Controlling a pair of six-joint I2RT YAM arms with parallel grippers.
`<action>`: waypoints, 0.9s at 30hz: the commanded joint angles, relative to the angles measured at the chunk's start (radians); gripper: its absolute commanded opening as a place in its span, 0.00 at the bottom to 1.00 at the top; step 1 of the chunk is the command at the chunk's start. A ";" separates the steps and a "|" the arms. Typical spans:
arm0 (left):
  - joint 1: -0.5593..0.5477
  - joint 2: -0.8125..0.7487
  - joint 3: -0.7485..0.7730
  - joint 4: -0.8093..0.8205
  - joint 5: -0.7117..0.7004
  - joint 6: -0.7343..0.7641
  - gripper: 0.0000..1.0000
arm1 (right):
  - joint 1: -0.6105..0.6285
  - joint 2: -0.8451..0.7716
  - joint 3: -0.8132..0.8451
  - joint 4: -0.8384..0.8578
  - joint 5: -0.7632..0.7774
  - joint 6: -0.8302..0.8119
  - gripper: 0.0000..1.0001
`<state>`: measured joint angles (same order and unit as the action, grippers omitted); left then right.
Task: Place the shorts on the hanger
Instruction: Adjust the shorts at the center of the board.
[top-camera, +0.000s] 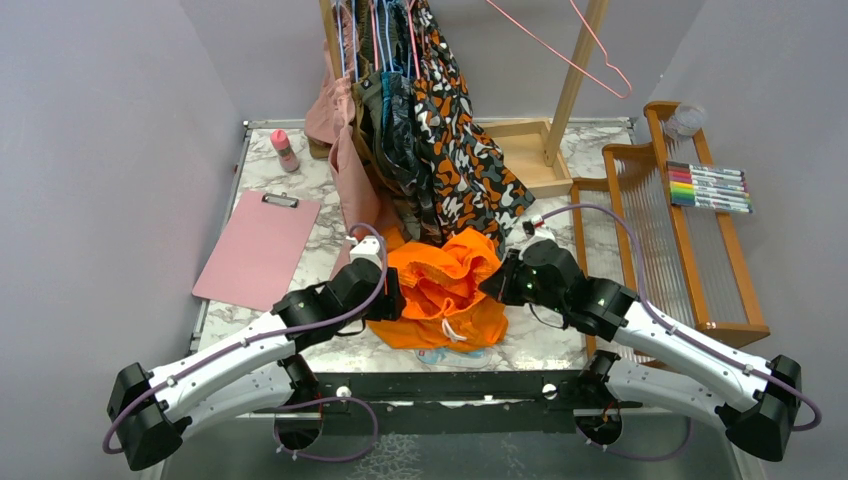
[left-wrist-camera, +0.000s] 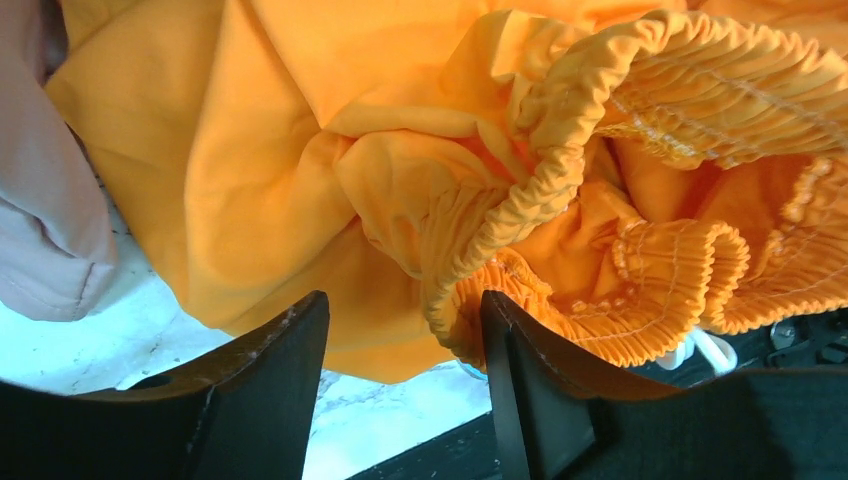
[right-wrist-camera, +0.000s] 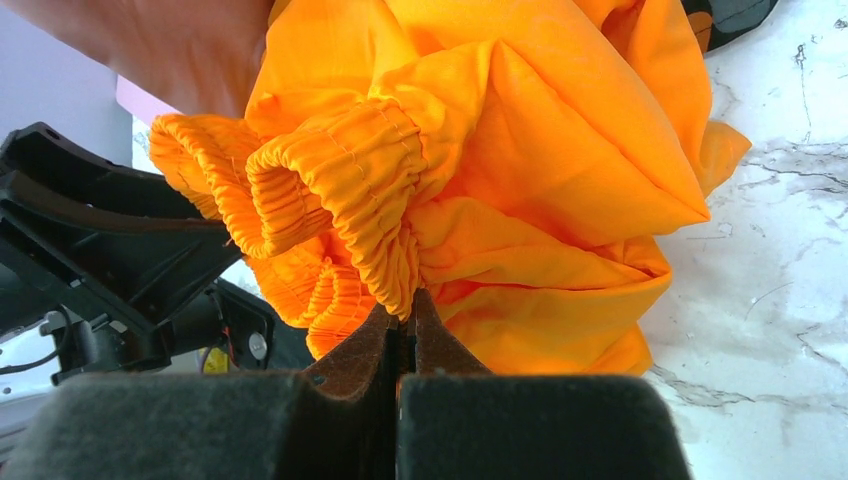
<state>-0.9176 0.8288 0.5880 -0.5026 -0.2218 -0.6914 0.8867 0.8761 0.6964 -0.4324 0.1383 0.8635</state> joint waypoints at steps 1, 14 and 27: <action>0.000 0.007 -0.025 0.145 0.034 -0.010 0.54 | -0.004 -0.008 -0.011 0.036 0.005 -0.009 0.01; -0.001 0.047 -0.024 0.190 -0.031 0.012 0.00 | -0.003 0.002 -0.025 0.009 -0.084 -0.110 0.07; 0.003 0.096 0.075 0.120 -0.071 0.132 0.00 | -0.003 -0.031 0.078 -0.117 -0.029 -0.291 0.73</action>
<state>-0.9176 0.9081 0.6170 -0.3771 -0.2676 -0.6117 0.8864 0.8883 0.7280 -0.5083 0.0669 0.6476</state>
